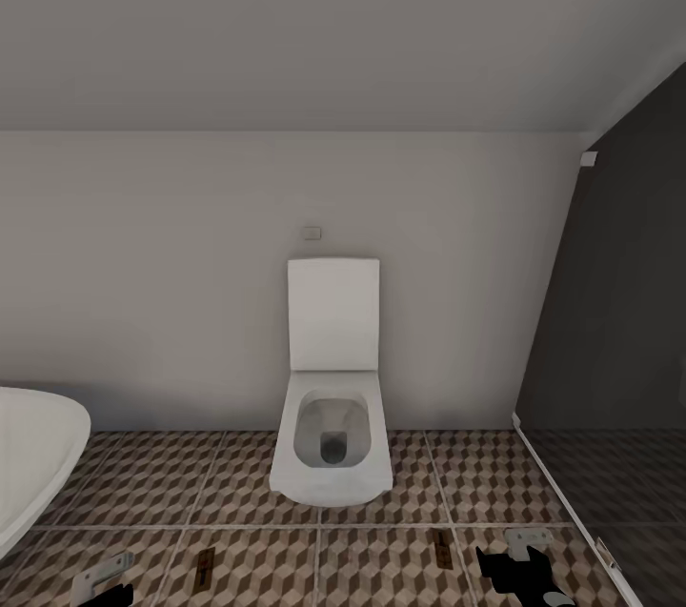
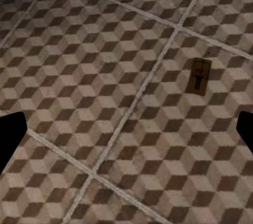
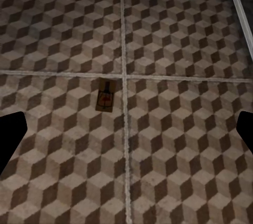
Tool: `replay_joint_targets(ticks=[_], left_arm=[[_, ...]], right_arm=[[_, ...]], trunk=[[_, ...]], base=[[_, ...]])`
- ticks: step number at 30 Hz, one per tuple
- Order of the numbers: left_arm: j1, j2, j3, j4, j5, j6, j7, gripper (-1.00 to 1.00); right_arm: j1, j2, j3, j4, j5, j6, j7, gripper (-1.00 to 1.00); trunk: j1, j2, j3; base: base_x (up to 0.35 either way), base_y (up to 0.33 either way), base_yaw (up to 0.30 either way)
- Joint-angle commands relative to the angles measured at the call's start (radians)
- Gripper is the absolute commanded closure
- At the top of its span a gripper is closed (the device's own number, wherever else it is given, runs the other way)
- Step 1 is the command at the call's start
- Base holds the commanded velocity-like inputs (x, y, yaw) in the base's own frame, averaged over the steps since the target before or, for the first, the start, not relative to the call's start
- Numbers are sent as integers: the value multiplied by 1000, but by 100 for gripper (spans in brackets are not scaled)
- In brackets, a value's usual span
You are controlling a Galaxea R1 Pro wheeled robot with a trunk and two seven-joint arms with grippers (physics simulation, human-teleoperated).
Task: Take the four mousetraps from the cabinet in the bathroom and place them on the bathroom floor. Make sure all four end up on the same floor surface, and ensure that at least two of them are either under or directly next to the same bathroom sink.
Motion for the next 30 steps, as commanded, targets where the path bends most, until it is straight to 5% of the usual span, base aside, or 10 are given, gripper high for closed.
replay_joint_targets(ticks=[1,18,30], left_arm=[[-2,0,-3,4,10,-7,-1,-100],[-2,1,-3,7,11,-7,-1,-100],[-2,-27,-3,25,10,-8,-1,-100]], right_arm=[[-1,1,8,4,-9,-6,3,-100],[-1,1,8,4,-9,-6,3,-100],[-2,1,8,4,-9,-6,3,-100]], trunk=[[0,-1,-1],[0,-1,-1],[0,-1,-1]], base=[[0,0,0],[0,0,0],[0,0,0]])
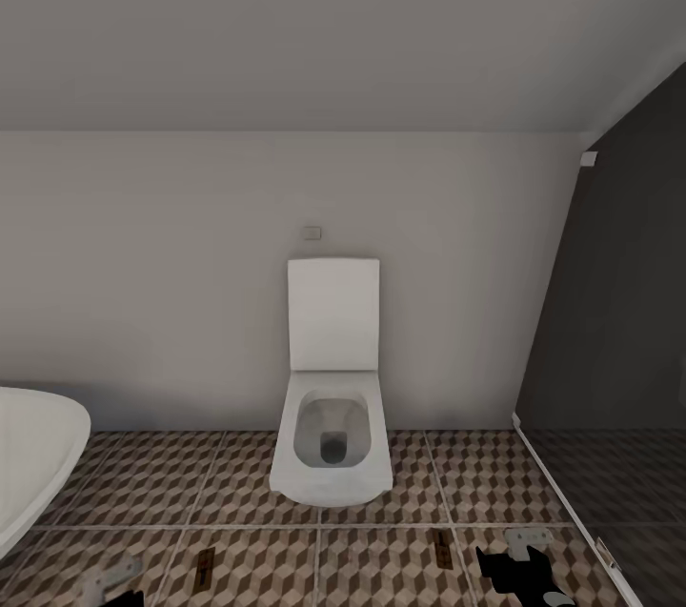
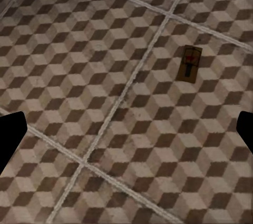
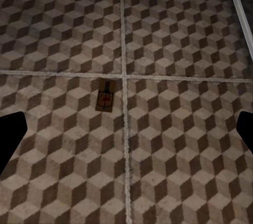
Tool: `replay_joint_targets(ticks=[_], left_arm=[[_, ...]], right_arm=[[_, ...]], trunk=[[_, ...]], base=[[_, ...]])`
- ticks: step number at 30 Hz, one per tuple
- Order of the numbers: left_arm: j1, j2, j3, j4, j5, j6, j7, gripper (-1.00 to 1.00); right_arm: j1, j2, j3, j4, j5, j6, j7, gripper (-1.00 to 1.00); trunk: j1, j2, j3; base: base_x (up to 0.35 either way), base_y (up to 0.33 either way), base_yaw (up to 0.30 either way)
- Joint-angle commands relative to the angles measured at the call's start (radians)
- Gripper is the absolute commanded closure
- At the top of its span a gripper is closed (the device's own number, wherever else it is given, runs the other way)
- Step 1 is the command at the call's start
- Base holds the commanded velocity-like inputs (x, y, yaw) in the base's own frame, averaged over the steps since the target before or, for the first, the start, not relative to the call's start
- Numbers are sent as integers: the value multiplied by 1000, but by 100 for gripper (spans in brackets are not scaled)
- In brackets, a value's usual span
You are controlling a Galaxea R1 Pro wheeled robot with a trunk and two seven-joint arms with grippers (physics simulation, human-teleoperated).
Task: Take the four mousetraps from the cabinet in the bathroom and place them on the bathroom floor. Make sure all four end up on the same floor surface, and ensure that at least two of them are either under or directly next to the same bathroom sink.
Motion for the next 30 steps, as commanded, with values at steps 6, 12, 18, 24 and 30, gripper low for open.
replay_joint_targets(ticks=[6,12,18,24,30], left_arm=[[-2,-3,-3,6,10,-8,-1,-100],[-2,-3,-3,6,10,-8,-1,-100],[-2,-2,-3,6,10,-8,-1,-100],[-2,-2,-3,6,10,-8,-1,-100],[-2,-2,-3,6,10,-8,-1,-100]], right_arm=[[-1,1,8,4,-9,-6,3,-100],[-1,1,8,4,-9,-6,3,-100],[-1,1,8,4,-9,-6,3,-100],[-1,1,8,4,-9,-6,3,-100],[-1,1,8,4,-9,-6,3,-100]], trunk=[[0,-1,-1],[0,-1,-1],[0,-1,-1],[0,-1,-1],[0,-1,-1]], base=[[0,0,0],[0,0,0],[0,0,0],[0,0,0],[0,0,0]])
